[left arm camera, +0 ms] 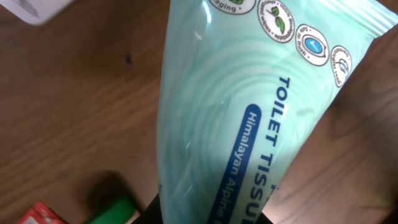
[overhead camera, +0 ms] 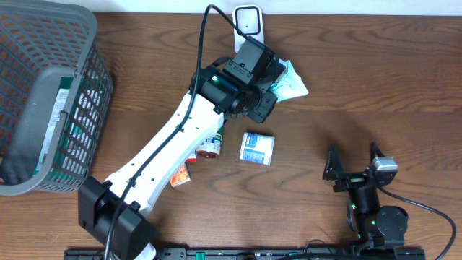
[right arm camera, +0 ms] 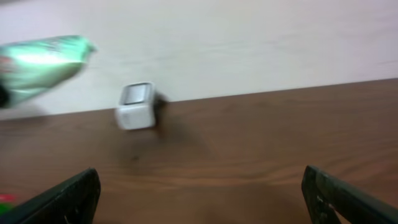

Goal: Scan the item barcode
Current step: 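Lift the wipes pack out and carry it toward the white scanner, then grasp the wipes pack with the right gripper from the left gripper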

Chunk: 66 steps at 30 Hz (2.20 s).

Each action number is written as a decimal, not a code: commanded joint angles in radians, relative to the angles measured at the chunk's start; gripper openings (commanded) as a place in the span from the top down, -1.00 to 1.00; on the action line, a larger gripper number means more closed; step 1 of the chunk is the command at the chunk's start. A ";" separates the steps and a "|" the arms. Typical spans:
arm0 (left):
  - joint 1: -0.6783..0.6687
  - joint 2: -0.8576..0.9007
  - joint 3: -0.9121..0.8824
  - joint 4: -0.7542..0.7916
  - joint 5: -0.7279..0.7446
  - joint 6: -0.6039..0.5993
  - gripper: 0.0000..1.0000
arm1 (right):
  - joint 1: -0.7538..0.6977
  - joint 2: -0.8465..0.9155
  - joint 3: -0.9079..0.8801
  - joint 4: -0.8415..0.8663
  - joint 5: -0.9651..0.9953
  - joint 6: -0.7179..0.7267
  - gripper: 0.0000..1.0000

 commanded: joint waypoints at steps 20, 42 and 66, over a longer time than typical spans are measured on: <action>0.095 -0.075 0.004 -0.020 0.231 -0.081 0.86 | -0.014 0.872 0.746 -0.187 -0.935 0.197 -0.98; 0.225 -0.081 0.003 -0.103 0.592 -0.050 0.86 | 0.027 1.191 0.747 0.419 -0.975 0.617 -0.67; 0.160 -0.081 0.003 -0.058 0.418 -0.011 -0.04 | 0.115 1.193 0.747 0.317 -0.726 0.503 0.97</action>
